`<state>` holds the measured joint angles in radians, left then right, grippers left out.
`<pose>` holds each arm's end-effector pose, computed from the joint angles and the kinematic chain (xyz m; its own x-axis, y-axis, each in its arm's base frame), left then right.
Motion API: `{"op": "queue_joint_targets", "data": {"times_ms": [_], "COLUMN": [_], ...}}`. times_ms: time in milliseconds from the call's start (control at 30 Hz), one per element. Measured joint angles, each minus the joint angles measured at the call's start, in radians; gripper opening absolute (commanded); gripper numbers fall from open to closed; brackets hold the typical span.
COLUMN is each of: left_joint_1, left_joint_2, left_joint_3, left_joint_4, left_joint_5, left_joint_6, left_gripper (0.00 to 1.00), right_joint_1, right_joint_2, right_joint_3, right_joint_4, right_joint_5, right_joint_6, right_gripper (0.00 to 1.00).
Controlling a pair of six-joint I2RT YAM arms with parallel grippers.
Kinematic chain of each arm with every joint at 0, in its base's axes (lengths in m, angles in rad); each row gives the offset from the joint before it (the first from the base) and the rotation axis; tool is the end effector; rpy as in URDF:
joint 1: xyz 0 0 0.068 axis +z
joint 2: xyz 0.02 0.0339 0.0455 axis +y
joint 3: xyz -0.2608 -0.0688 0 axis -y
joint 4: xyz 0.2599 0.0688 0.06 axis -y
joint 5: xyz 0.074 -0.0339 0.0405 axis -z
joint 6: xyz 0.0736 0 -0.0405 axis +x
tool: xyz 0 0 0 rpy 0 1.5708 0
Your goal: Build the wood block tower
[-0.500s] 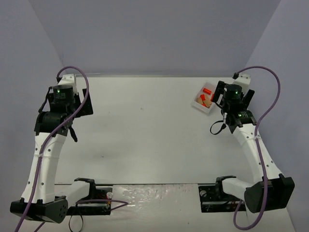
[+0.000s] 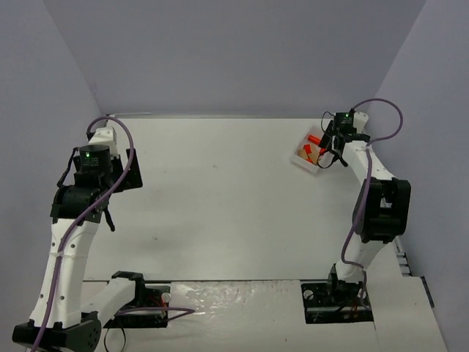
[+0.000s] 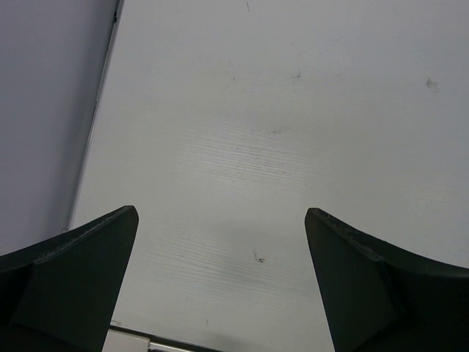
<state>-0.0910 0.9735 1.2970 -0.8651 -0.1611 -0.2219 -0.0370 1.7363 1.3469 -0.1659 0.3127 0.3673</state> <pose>0.2265 -0.0088 0.3931 -0.4904 -0.1734 -0.8541 -0.1590 0.9814 -0.1079 0.4474 -0.0392 0.2516 -0.3853 0.3562 -0.8513 0.4658 0.8714 0.1538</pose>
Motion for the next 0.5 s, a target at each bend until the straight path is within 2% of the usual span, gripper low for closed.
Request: {"op": "queue_joint_targets", "data": {"times_ms": [167, 500], "left_joint_1": [0.0, 0.0], "left_joint_2": [-0.013, -0.022], "left_joint_3": [-0.022, -0.051], "left_joint_4": [-0.014, -0.038], "left_joint_5": [0.011, 0.019], "left_joint_6": [-0.011, -0.017], "left_gripper": [0.97, 0.97], "right_joint_1": [-0.02, -0.03], "right_joint_2": [0.169, 0.328], "right_joint_3": [0.089, 0.288], "right_joint_4": [-0.031, -0.033], "right_joint_5": [-0.035, -0.073], "right_joint_6": [0.008, 0.009], "right_gripper": [0.76, 0.49]}}
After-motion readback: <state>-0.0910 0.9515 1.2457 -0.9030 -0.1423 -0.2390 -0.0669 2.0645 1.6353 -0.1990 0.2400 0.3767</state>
